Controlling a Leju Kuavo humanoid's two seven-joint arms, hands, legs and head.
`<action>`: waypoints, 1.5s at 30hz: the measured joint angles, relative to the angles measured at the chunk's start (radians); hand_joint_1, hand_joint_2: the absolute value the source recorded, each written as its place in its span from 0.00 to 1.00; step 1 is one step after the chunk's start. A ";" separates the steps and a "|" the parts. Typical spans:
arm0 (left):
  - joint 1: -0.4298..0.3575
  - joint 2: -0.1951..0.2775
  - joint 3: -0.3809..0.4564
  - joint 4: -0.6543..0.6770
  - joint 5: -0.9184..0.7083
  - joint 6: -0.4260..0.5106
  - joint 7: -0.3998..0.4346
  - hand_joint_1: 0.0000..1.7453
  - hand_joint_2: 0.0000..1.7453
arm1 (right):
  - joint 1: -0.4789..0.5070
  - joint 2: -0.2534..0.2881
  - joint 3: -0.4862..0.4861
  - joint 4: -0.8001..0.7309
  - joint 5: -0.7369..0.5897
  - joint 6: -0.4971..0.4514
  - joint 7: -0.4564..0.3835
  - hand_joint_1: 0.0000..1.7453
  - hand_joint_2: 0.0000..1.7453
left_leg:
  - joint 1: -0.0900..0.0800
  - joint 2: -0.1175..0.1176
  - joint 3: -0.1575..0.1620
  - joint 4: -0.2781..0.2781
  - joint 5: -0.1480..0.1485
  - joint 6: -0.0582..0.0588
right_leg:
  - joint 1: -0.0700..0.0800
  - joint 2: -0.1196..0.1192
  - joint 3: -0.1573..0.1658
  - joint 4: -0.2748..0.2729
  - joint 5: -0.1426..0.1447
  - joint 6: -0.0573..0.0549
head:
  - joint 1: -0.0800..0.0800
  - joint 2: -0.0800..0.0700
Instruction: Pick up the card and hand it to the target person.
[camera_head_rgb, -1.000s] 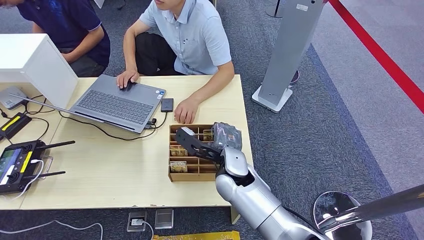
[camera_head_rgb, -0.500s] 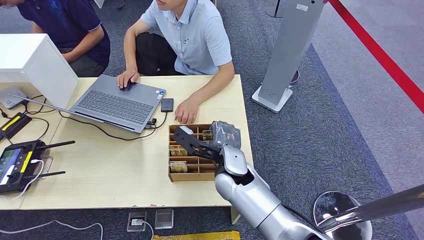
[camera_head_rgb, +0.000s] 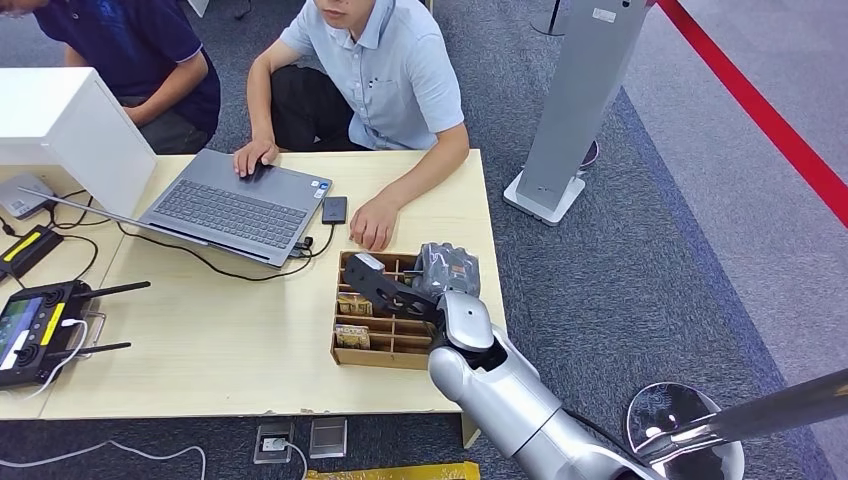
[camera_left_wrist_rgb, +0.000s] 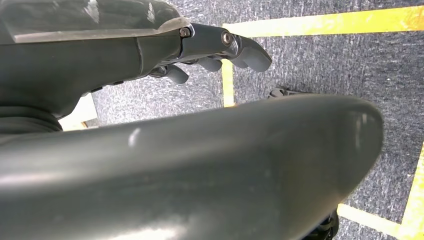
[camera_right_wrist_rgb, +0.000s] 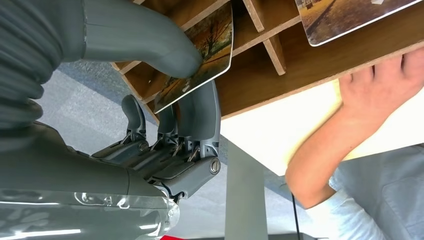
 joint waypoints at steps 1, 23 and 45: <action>0.000 0.000 0.000 0.000 0.000 0.000 0.000 0.00 0.00 | 0.000 0.000 0.000 -0.001 0.000 0.002 0.000 0.86 1.00 | 0.000 0.000 0.000 0.000 0.000 0.000 | 0.000 0.000 0.000 0.000 0.000 0.000 | 0.000 0.000; 0.000 -0.003 0.000 0.000 0.000 0.006 -0.010 0.00 0.00 | 0.011 -0.017 0.002 -0.058 -0.048 -0.017 0.000 0.95 1.00 | 0.000 0.000 0.000 0.000 0.000 0.000 | 0.000 0.000 0.000 0.000 0.000 0.000 | 0.001 0.000; 0.003 -0.003 0.000 0.000 -0.007 0.005 -0.026 0.00 0.00 | -0.018 -0.140 0.050 -0.501 -0.138 -0.037 -0.014 0.95 1.00 | 0.000 0.000 0.000 0.000 0.000 0.000 | 0.000 0.000 0.000 0.000 0.000 0.000 | 0.000 0.000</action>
